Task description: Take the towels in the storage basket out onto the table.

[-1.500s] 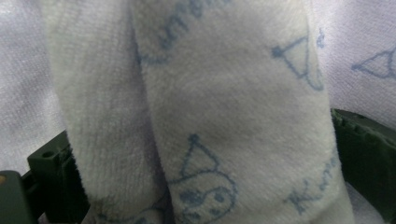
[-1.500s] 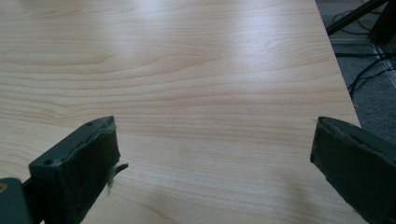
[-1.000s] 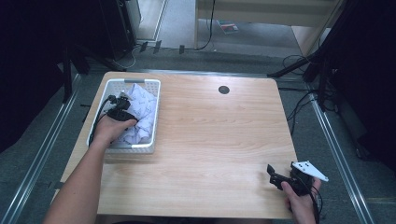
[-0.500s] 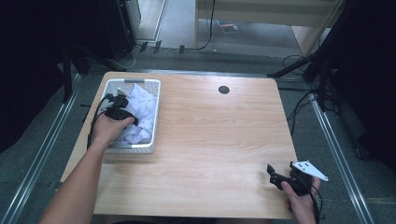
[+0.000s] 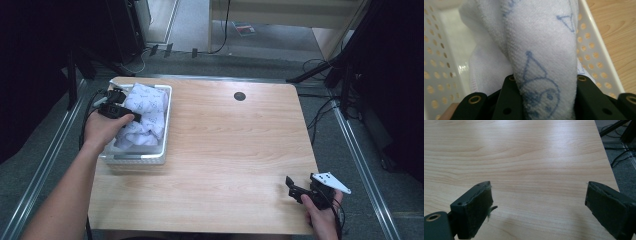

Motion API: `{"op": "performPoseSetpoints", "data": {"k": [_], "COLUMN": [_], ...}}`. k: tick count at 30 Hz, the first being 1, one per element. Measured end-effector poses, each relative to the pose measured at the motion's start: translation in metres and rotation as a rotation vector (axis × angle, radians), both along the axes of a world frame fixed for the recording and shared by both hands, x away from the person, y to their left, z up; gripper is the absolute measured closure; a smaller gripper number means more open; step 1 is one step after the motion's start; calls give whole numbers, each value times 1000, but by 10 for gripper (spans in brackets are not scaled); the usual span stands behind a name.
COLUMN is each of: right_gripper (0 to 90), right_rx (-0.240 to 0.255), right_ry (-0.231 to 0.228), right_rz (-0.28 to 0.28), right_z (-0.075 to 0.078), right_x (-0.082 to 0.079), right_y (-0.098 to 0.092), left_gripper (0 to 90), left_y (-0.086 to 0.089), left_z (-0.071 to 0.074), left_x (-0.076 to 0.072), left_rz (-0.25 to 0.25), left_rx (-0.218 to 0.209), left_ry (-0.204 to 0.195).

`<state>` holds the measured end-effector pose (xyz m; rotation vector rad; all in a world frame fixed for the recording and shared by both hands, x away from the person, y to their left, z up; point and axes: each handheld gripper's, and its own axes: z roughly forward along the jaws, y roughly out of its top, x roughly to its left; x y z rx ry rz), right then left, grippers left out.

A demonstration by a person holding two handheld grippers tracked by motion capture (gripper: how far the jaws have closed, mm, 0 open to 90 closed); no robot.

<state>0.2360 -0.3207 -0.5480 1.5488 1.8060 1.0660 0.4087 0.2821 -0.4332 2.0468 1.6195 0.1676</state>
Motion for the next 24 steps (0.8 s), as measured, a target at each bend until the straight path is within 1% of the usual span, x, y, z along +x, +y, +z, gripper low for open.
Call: {"op": "performPoseSetpoints", "data": {"k": [5, 11, 12, 13, 15, 18, 20, 21, 22, 23, 24], "right_gripper": [77, 77, 77, 77, 77, 77, 72, 55, 29, 20, 18], "right_rx": [2, 2, 1, 1, 2, 2, 1, 2, 7, 8, 7], "right_ry": [1, 3, 3, 3, 3, 1, -3, -3, 0, -1, -4], "right_rz": [-2, -1, -1, -1, -2, -4, -4, -4, -4, -3, -4], "right_z": [0, 0, 0, 0, 0, 0, 0, 0, 0, 0, 0], "right_x": [0, 0, 0, 0, 0, 0, 0, 0, -1, -1, -1], "right_y": [0, 0, 0, 0, 0, 0, 0, 0, -1, -1, -1], "left_gripper": [736, 736, 736, 736, 736, 736, 735, 736, 736, 735, 736], "left_y": [3, 6, 7, 7, 7, 6, 4, 3, 3, 2, 2], "left_z": [17, 39, 46, 46, 51, 59, 62, 65, 67, 70, 72], "left_x": [-3, -6, -6, -6, -7, -9, -9, -10, -10, -10, -11], "left_rz": [-2, 15, 15, 15, 22, 18, 15, 14, 13, 15, 15], "left_rx": [1, -9, -8, -8, -9, -14, -8, 1, 1, 0, -2], "left_ry": [-22, -63, -67, -67, -79, -88, -90, -89, -89, -98, -97]}}
